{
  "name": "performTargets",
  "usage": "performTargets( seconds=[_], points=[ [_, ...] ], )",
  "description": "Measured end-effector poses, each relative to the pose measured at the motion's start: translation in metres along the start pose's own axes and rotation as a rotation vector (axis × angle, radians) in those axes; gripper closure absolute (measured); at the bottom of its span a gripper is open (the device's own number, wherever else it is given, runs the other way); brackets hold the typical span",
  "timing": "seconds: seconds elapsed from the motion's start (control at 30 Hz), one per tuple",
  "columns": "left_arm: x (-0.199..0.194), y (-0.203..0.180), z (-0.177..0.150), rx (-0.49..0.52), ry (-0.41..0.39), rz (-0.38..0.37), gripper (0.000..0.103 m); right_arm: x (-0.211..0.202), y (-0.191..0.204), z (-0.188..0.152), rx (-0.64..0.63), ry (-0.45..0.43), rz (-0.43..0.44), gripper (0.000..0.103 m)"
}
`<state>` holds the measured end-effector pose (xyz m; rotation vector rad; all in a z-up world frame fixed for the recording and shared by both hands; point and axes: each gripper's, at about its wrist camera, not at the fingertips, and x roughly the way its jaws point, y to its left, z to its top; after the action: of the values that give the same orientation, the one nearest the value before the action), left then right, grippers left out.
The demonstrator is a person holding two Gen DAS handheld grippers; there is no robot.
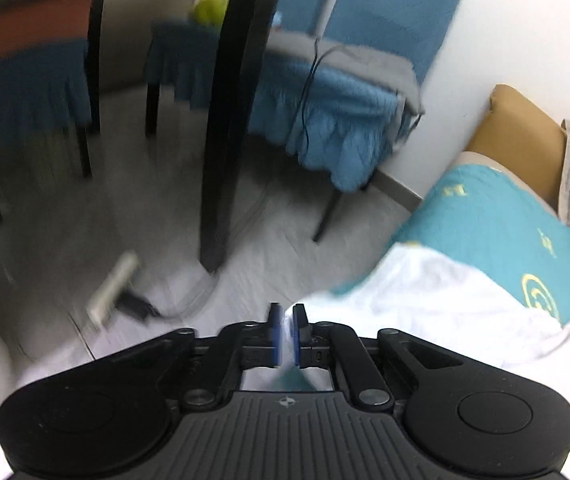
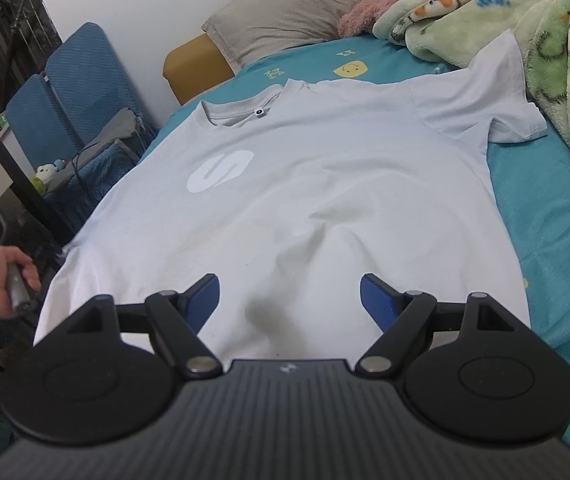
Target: Fold clothes
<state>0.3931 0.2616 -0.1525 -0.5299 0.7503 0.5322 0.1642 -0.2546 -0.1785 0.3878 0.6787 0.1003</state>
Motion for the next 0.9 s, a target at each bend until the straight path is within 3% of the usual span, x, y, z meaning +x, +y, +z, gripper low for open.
performTargets(
  seconds=[0.07, 0.13, 0.33, 0.57, 0.7, 0.9],
  points=[
    [-0.008, 0.007, -0.008, -0.006, 0.035, -0.016, 0.068, 0.001, 0.0, 0.001, 0.004, -0.001, 0.001, 0.023],
    [-0.03, 0.008, -0.016, 0.054, 0.038, -0.044, 0.043, -0.001, 0.0, 0.003, 0.006, -0.009, 0.004, 0.023],
    [-0.134, -0.008, -0.058, 0.293, -0.016, -0.147, 0.024, -0.018, 0.003, 0.01, 0.001, -0.065, 0.006, 0.023],
    [-0.276, -0.035, -0.135, 0.468, -0.093, -0.337, 0.013, -0.054, 0.012, 0.017, -0.049, -0.155, -0.013, 0.023],
    [-0.324, -0.039, -0.188, 0.506, -0.131, -0.438, 0.006, -0.08, 0.006, 0.02, -0.022, -0.195, -0.029, 0.023],
    [-0.349, -0.035, -0.241, 0.531, -0.105, -0.425, 0.003, -0.119, -0.027, 0.018, 0.174, -0.216, 0.057, 0.023]
  ],
)
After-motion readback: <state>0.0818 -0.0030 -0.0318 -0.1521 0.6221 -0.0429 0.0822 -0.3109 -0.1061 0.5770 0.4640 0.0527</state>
